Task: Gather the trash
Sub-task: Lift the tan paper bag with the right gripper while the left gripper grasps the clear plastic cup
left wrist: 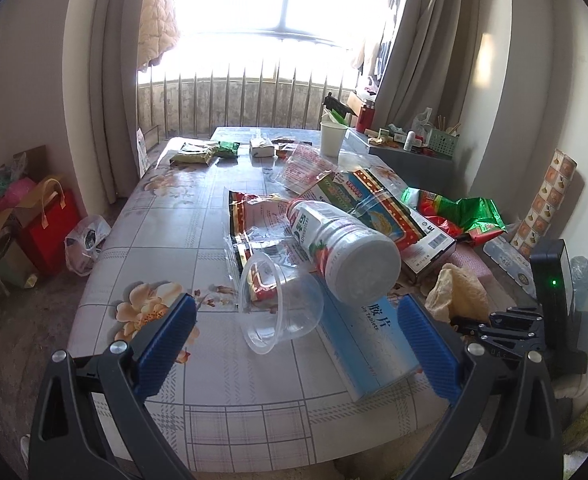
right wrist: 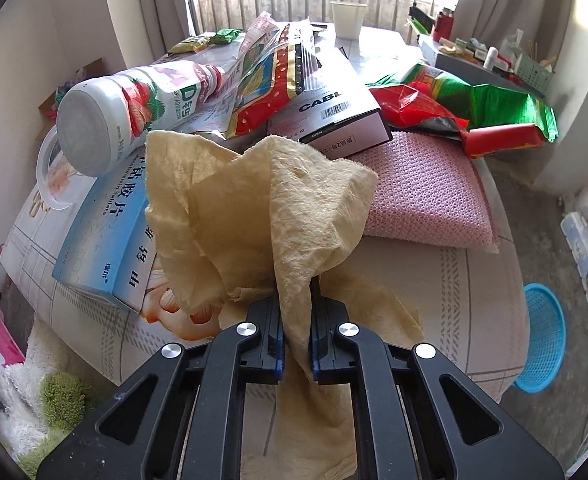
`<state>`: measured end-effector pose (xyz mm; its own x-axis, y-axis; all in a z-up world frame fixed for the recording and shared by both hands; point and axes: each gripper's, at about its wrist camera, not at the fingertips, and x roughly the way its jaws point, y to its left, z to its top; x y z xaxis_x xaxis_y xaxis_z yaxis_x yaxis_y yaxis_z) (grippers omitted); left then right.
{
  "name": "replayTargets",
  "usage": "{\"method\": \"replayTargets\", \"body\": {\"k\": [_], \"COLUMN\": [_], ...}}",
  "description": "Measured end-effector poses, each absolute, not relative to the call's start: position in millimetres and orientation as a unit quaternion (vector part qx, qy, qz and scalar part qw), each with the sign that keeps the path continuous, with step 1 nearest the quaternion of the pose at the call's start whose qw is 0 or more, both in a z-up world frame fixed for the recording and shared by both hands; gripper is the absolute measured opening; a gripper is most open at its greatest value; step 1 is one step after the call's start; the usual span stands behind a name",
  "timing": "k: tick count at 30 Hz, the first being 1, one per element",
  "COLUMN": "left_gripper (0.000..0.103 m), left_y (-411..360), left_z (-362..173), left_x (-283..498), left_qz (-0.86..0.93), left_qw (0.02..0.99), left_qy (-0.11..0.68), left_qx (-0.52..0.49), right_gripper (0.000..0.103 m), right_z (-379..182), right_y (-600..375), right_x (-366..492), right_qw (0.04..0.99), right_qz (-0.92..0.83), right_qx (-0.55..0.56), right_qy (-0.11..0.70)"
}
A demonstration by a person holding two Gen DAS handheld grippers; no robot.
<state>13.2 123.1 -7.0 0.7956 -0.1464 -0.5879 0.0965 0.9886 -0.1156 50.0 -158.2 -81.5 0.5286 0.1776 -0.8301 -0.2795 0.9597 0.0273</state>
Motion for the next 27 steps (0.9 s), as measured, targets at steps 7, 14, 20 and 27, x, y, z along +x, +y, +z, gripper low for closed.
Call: {"method": "replayTargets", "body": {"k": [7,14,20,27], "left_gripper": [0.099,0.099,0.099,0.082], "left_y": [135.0,146.6,154.5,150.7], "left_z": [10.8,13.4,16.1,-5.6], "left_x": [20.2,28.9,38.2,48.0], "left_qz": [-0.064,-0.068,-0.075,-0.116], "left_qw": [0.95,0.947,0.944,0.925], "left_qy": [0.299,0.306,0.309,0.347], "left_qx": [-0.053,-0.076,-0.089,-0.104], "right_gripper": [0.004,0.004,0.004,0.004], "right_z": [-68.0,-34.3,-3.9,14.4], "right_y": [-167.7,-176.4,-178.0,-174.2], "right_x": [49.1,45.1,60.1,81.6], "right_qw": [0.88,0.895,0.908,0.913], "right_qz": [0.114,0.108,0.118,0.13], "right_qx": [-0.037,-0.008,0.03,0.051], "right_qy": [0.46,0.432,0.401,0.383]}}
